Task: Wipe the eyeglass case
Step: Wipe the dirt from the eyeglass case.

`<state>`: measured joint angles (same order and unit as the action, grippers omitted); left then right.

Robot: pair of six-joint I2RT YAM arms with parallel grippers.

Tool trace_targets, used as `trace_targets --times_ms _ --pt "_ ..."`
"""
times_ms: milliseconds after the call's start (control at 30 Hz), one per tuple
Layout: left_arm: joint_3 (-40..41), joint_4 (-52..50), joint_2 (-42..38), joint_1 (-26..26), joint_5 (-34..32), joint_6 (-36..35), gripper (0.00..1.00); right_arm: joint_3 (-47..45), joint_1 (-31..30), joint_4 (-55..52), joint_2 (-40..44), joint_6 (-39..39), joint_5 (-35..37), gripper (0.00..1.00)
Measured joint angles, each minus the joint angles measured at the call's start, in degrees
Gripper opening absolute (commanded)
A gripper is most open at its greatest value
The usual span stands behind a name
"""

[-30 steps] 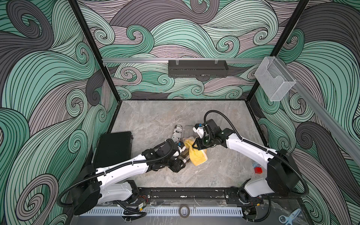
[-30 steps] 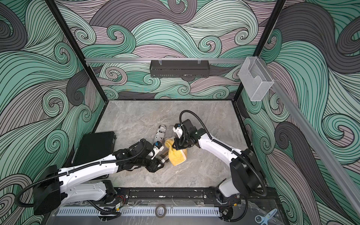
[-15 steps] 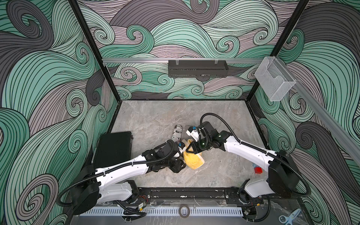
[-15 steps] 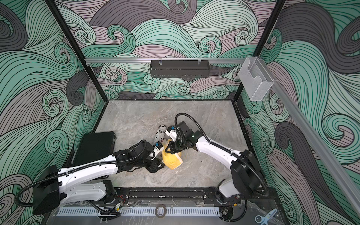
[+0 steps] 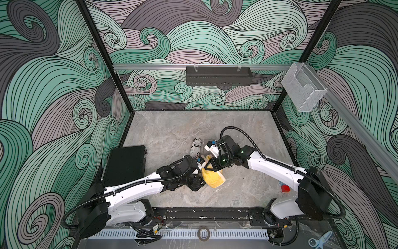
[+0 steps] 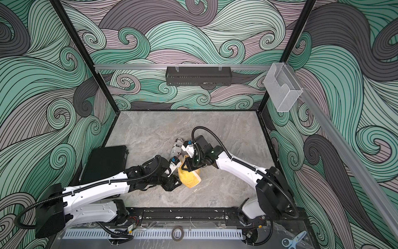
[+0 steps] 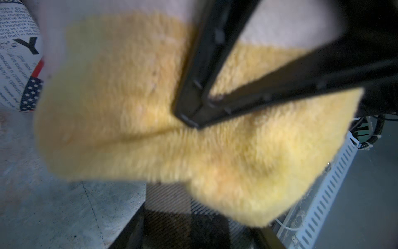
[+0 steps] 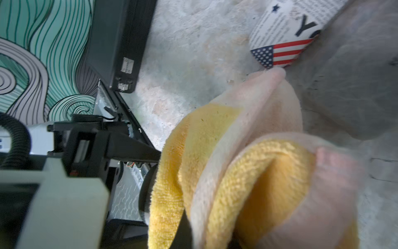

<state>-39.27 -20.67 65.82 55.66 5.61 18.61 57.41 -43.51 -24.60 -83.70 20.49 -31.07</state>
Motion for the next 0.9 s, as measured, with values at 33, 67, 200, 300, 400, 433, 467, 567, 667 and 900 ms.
trace_targets --times_ms 33,67,200,300,400,433,467,567,667,900 --pt "0.0 0.09 0.02 0.0 -0.09 0.0 0.48 0.0 0.04 -0.04 0.02 0.0 -0.07 0.0" --pt "0.0 0.17 0.02 0.02 -0.15 0.0 0.48 0.0 0.44 -0.22 0.0 0.04 0.04 0.0" --pt "0.0 0.24 0.02 0.07 -0.33 0.02 0.48 0.0 3.43 -2.34 0.33 0.63 3.28 0.0" --pt "0.0 0.46 0.02 0.35 -0.46 0.04 0.48 0.0 5.53 -4.55 0.68 0.96 6.88 0.0" --pt "0.0 0.59 0.02 0.42 -0.48 0.07 0.48 0.0 5.73 -4.92 0.79 1.14 6.78 0.0" --pt "0.0 0.59 0.02 0.42 -0.48 0.07 0.48 0.0 5.4 -4.76 0.81 1.14 6.25 0.0" --pt "0.0 0.57 0.02 0.42 -0.48 0.07 0.48 0.02 4.85 -4.5 0.81 1.09 5.44 0.0" --pt "0.0 0.55 0.02 0.44 -0.48 0.07 0.48 0.63 2.29 -3.96 0.46 0.81 2.6 0.0" --pt "0.0 0.57 0.02 0.42 -0.7 0.07 0.48 1.03 0.09 -2.86 0.04 0.79 -0.02 0.0" --pt "0.0 0.59 0.0 0.46 -0.68 0.59 0.48 1.05 2.51 -5.14 0.46 0.81 4.33 0.0"
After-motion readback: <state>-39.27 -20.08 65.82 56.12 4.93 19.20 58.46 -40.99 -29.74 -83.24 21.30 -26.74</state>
